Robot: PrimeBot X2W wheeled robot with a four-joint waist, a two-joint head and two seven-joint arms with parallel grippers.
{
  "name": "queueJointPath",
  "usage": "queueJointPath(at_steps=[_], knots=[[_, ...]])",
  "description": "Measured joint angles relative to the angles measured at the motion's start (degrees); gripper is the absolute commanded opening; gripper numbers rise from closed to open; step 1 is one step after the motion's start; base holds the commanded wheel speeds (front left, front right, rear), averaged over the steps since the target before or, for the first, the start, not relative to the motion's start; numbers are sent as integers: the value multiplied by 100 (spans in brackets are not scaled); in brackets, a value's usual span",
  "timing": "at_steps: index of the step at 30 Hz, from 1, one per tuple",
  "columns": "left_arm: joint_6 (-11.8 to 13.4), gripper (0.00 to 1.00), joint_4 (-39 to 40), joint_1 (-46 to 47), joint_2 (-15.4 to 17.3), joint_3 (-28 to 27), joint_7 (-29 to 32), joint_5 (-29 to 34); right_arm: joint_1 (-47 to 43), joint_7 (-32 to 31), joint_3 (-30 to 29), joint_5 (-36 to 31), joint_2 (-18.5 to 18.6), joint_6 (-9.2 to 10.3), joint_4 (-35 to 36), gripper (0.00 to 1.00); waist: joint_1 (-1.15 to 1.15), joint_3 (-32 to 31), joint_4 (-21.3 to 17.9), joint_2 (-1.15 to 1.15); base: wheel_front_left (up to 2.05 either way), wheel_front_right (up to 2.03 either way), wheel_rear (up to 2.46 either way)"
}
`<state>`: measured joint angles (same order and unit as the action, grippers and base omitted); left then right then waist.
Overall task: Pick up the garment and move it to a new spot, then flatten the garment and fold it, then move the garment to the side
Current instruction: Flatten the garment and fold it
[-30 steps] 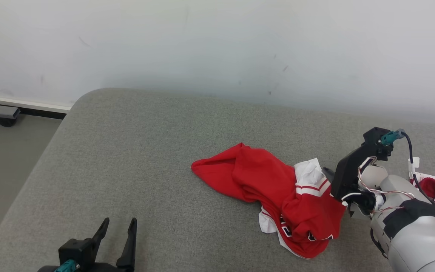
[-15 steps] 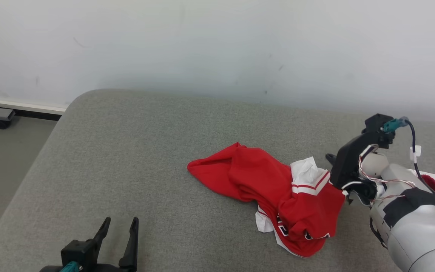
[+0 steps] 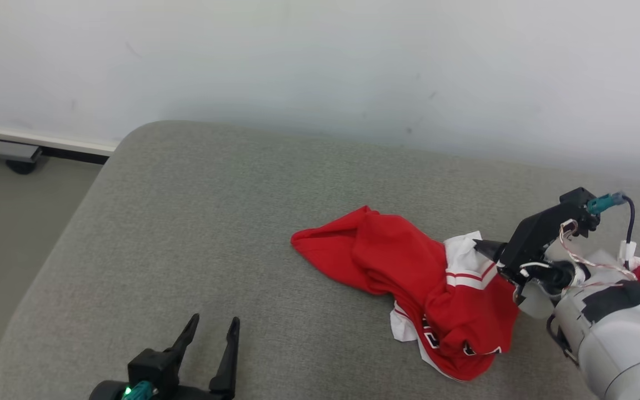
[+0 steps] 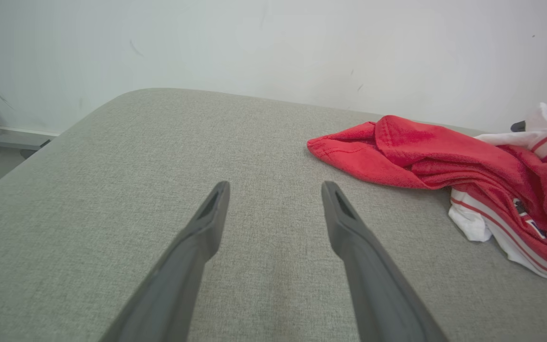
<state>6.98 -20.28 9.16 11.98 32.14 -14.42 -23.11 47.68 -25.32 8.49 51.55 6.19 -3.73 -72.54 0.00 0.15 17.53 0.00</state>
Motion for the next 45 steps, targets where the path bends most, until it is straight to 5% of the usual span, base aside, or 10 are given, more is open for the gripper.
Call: queueJointPath(at_steps=[9, 19, 20, 21, 27, 33, 45], knots=[[-52, 100, -104, 86, -241, 146, 0, 15, 359, -1015, 288, -171, 267, 230, -134, 100, 0, 57, 401, 0, 0, 0, 0], [-93, 100, -215, 80, -272, 137, 0, 15, 366, -2132, 1059, -762, 197, 254, -164, 100, -1, 48, 651, 0, 0, 0, 0], [-94, 100, -218, 80, -272, 133, 0, 15, 367, -2225, 1116, -817, 197, 234, -165, 25, -1, 38, 650, 0, 0, 0, 0], [-94, 100, -221, 80, -272, 126, 0, 15, 369, -2284, 1141, -842, 197, 221, -165, 0, -1, 29, 648, 0, 0, 0, 0], [-94, 100, -246, 56, -268, 64, 0, 14, 494, -2421, 1228, -929, 194, 146, -170, 0, -1, -19, 597, 0, 0, 0, 0], [-94, 100, -242, 33, -232, -14, 0, 7, 883, -1982, 1106, -869, 191, -158, 238, 0, -1, -40, 463, 0, 0, 0, 0], [-88, 100, -169, -105, -207, -152, 0, 7, 467, -107, 939, -653, 302, -341, 1516, 0, -1, -79, 15, 0, 0, 0, 0]])
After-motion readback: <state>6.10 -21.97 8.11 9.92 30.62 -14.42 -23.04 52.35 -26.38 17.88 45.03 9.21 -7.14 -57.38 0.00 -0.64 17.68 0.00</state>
